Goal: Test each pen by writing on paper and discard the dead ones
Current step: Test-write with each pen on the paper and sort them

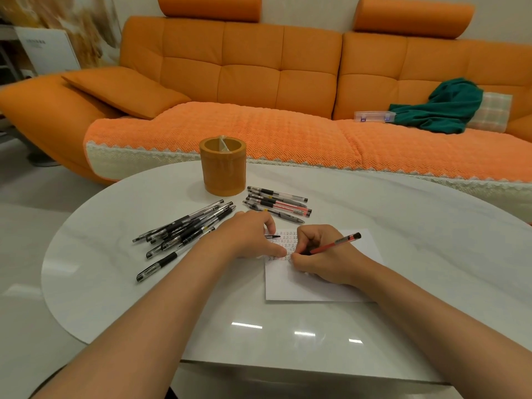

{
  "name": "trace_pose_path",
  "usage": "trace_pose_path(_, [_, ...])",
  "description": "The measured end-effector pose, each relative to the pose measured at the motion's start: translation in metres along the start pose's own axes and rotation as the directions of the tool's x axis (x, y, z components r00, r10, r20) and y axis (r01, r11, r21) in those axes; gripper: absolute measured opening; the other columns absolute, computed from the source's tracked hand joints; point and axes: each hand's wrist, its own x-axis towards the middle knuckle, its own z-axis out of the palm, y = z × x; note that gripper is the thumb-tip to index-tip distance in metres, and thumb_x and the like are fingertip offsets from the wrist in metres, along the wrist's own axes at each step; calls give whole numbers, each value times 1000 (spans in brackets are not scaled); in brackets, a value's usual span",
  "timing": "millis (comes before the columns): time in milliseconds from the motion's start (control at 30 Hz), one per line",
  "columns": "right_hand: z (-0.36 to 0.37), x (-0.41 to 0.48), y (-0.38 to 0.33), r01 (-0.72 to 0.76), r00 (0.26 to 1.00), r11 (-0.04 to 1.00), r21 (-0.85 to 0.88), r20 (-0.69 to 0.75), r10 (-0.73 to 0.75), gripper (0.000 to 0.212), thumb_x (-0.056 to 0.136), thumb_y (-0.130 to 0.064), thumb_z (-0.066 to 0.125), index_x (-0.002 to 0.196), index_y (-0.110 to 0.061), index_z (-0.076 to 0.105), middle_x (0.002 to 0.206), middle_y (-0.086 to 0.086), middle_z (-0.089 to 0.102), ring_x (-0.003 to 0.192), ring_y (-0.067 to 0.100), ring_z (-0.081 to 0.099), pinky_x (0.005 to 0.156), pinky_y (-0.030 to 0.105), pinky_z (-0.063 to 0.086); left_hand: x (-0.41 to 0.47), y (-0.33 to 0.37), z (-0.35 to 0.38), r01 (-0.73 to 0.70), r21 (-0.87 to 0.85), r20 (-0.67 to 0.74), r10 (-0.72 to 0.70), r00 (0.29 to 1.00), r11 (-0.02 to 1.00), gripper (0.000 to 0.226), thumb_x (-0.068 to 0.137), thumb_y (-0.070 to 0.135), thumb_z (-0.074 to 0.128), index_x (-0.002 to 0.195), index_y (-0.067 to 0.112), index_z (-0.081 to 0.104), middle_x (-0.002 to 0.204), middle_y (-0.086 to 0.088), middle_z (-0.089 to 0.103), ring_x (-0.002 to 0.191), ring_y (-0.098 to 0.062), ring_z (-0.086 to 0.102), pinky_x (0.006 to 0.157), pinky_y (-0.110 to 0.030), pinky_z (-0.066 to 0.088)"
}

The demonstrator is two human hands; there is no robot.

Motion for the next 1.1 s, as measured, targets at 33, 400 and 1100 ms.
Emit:
trace_pose_path(33, [0, 0, 0, -2, 1000, 1000, 0, 0, 2, 17, 81, 2, 68, 71, -2, 56, 62, 9, 66, 54, 14, 61, 51, 24, 48, 0, 0, 0, 1, -1, 1, -1, 1000, 1000, 51, 69, 64, 78, 107, 39, 55, 108, 12, 55, 102, -11, 53, 87, -35, 52])
trace_pose_path(400, [-2, 0, 1, -26, 996, 992, 125, -86, 37, 14, 82, 4, 65, 73, 0, 54, 59, 9, 57, 48, 14, 52, 46, 26, 42, -2, 1, -1, 3, -3, -5, -3, 1000, 1000, 51, 70, 64, 78, 108, 39, 55, 111, 11, 56, 101, -11, 53, 83, -32, 51])
trace_pose_path(1100, [-29, -4, -21, -88, 990, 953, 291, -83, 116, 35, 99, 2, 45, 110, -25, 64, 92, 7, 63, 57, 24, 59, 52, 35, 48, -24, 3, -16, -76, 179, -113, 98, 989, 981, 18, 89, 42, 69, 106, 38, 68, 103, 18, 64, 89, -4, 57, 75, -28, 50])
